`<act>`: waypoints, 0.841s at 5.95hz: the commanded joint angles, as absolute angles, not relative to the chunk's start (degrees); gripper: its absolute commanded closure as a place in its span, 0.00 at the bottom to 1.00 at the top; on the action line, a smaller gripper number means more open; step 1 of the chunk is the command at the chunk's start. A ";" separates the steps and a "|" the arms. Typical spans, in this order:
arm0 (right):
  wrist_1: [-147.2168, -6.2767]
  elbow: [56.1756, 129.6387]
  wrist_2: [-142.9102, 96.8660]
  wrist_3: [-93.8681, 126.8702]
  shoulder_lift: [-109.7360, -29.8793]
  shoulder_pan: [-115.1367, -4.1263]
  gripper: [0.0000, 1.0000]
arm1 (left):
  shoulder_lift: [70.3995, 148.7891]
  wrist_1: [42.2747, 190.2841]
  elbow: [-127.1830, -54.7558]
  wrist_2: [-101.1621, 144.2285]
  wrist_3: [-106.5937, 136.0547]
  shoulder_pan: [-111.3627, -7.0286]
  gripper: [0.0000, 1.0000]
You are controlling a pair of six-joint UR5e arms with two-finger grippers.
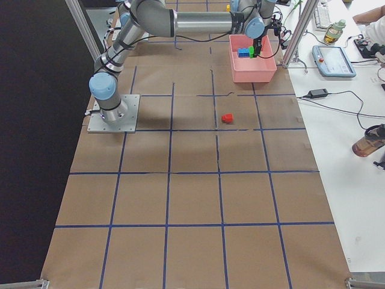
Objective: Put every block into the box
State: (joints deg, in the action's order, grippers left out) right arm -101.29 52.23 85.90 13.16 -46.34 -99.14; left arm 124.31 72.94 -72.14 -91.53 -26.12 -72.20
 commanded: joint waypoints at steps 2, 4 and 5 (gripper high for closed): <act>-104.59 52.38 85.69 13.45 -41.92 -100.46 0.01 | 131.19 66.71 -69.54 -94.82 -28.47 -65.23 0.01; -102.06 52.47 86.39 13.45 -44.45 -100.37 0.01 | 133.85 66.53 -67.68 -95.18 -33.19 -64.43 0.01; -98.65 52.38 86.48 13.27 -46.82 -100.02 0.01 | 135.86 66.19 -67.07 -95.10 -33.57 -64.25 0.02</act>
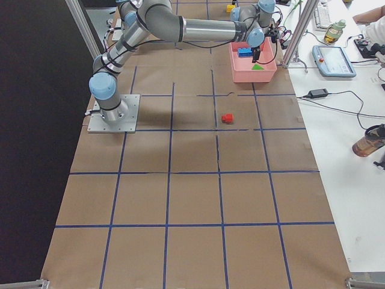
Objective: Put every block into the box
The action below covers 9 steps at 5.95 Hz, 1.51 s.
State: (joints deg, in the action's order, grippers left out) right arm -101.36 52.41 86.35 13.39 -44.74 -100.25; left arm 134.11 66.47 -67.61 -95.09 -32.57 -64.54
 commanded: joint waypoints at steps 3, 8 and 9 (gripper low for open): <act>-85.46 53.00 89.71 1.91 -53.70 -93.12 0.01 | 138.43 66.79 -66.44 -95.10 -34.72 -63.63 0.02; -90.75 72.01 89.74 -17.48 -54.14 -75.25 0.05 | 134.15 70.13 -66.45 -92.39 -34.55 -66.69 1.00; -95.58 77.20 89.91 -20.10 -54.14 -73.84 0.05 | 131.42 71.53 -66.36 -90.72 -32.28 -71.23 1.00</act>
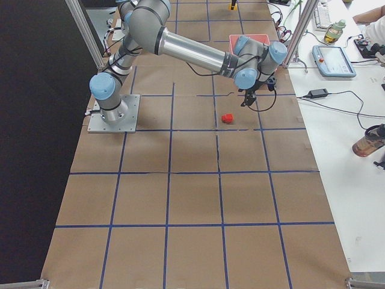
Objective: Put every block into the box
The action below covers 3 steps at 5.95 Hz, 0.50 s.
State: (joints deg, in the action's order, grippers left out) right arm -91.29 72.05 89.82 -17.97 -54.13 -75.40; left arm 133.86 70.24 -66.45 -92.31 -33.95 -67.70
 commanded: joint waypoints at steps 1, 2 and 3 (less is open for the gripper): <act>-101.54 82.65 89.83 -20.30 -54.14 -73.05 0.05 | 129.40 71.54 -66.18 -91.05 -24.69 -78.15 1.00; -105.78 85.92 89.91 -20.13 -54.14 -73.04 0.04 | 128.68 69.28 -65.14 -91.14 -14.69 -84.66 1.00; -105.91 86.13 89.83 -20.04 -54.05 -73.04 0.05 | 129.46 68.65 -63.47 -90.97 -8.94 -90.73 1.00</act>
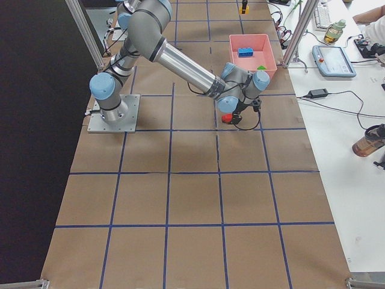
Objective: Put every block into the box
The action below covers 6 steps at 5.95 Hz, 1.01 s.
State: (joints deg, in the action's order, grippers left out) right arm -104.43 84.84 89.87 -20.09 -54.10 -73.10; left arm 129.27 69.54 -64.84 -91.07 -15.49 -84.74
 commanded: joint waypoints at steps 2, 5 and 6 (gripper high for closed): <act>-105.73 85.78 90.00 -19.69 -53.96 -73.12 0.46 | 131.21 65.24 -63.19 -87.92 10.63 -97.01 1.00; -104.34 82.30 89.21 -19.69 -55.97 -73.74 0.85 | 132.55 64.50 -63.02 -85.34 14.33 -98.35 0.01; -100.32 77.31 89.03 -19.69 -57.03 -74.61 0.85 | 131.32 65.64 -63.71 -85.60 13.72 -98.18 0.01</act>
